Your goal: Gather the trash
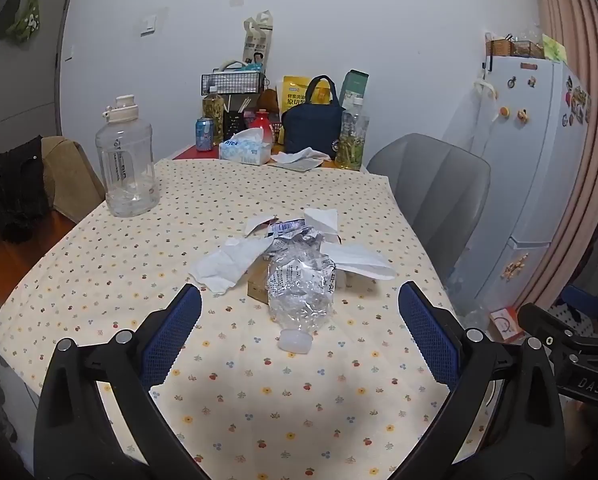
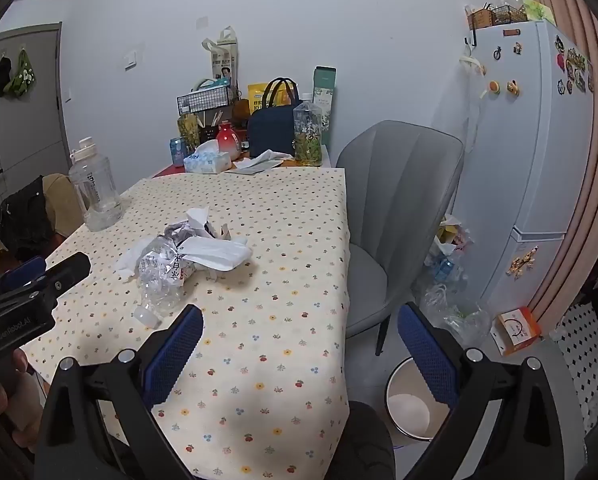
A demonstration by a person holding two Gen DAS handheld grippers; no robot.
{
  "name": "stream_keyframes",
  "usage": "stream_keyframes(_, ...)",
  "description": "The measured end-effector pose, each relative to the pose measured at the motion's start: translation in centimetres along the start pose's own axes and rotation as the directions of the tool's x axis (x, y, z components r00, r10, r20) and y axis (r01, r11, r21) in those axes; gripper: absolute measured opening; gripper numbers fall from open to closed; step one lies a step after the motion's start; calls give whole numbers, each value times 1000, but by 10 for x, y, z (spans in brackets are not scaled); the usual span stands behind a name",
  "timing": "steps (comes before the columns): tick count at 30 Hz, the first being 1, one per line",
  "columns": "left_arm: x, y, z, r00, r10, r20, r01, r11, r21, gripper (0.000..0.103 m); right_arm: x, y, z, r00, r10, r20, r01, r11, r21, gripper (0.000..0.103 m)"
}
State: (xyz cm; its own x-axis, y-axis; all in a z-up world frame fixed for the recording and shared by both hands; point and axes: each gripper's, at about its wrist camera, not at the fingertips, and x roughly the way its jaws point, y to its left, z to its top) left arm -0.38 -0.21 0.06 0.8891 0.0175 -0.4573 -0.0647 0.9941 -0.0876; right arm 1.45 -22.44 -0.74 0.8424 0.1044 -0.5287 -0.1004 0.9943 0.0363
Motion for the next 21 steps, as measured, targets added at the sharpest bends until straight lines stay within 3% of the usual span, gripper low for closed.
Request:
stream_keyframes(2, 6, 5, 1, 999, -11, -34, 10, 1000, -25, 98, -1, -1, 0, 1000, -3, 5, 3, 1000, -1, 95)
stream_keyframes(9, 7, 26, 5, 999, -28, -39, 27, 999, -38, 98, -1, 0, 1, 1000, -16, 1, 16, 1000, 5, 95)
stream_keyframes(12, 7, 4, 1, 999, -26, -37, 25, 1000, -18, 98, 0, 9, 3, 1000, -15, -1, 15, 1000, -2, 95)
stream_keyframes(21, 12, 6, 0, 998, -39, -51, 38, 999, -29, 98, 0, 5, 2, 1000, -7, 3, 7, 1000, 3, 95)
